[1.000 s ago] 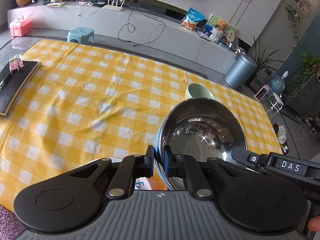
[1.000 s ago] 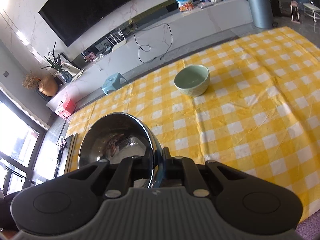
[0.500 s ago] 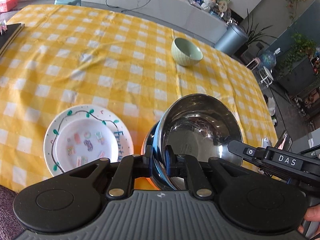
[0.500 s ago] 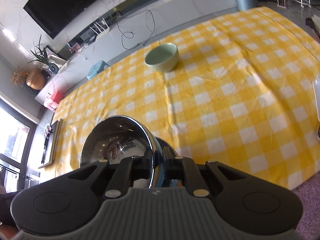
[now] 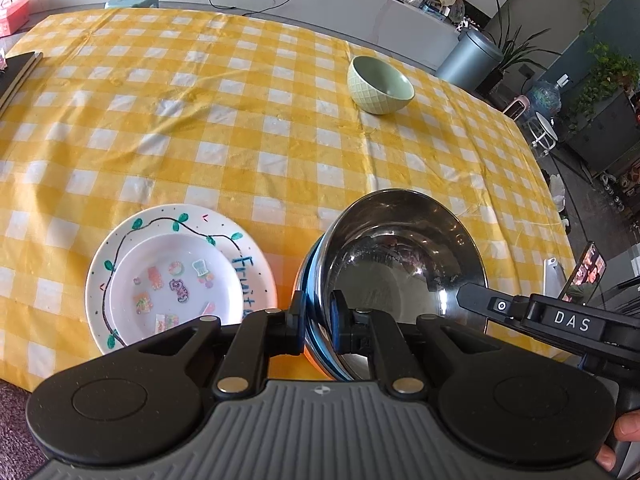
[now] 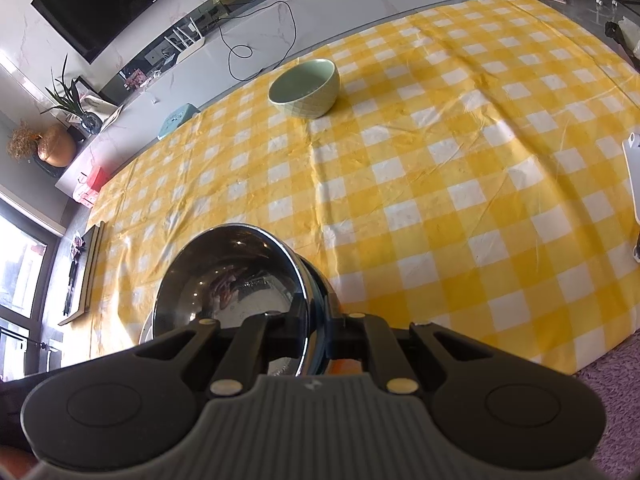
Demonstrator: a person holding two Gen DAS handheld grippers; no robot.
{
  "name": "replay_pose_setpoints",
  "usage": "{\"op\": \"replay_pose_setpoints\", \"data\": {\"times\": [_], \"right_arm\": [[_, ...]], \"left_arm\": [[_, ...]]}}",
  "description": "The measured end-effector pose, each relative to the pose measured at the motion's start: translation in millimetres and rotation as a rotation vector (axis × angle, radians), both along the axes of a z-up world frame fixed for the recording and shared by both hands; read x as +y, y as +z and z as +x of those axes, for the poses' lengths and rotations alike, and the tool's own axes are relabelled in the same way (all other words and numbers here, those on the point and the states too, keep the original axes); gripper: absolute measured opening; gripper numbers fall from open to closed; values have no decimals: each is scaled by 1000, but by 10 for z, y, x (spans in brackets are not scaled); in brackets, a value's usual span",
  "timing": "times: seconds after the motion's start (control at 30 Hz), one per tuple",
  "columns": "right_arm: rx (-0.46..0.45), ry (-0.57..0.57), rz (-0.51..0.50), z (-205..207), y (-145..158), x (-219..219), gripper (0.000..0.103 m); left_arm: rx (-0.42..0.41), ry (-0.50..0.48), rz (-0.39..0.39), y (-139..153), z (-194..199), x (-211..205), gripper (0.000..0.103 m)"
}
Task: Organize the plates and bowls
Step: 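Lift the nested bowls with both tools and carry them beside the plates, then set the nested bowls down and open both tools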
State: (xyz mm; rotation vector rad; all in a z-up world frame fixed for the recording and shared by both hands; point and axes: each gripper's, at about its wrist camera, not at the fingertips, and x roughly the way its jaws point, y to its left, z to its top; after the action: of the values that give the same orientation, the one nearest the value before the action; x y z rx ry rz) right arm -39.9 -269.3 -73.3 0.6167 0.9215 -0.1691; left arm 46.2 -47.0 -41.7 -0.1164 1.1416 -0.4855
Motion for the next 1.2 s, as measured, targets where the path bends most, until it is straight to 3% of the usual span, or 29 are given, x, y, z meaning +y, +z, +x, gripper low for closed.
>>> {"op": "replay_pose_setpoints", "data": {"times": [0.4,1.07,1.2], "right_arm": [[-12,-15,-33,127,29,-2,6],[20,12,-17,44,-3,-10,8],[26,11,-13,54,-32,-21,7]], "left_arm": [[-34,-31,11,45,106,-74,12],[-5,-56,7,55,51,-23,13],[-18,-41,2,84,55,5,22]]}}
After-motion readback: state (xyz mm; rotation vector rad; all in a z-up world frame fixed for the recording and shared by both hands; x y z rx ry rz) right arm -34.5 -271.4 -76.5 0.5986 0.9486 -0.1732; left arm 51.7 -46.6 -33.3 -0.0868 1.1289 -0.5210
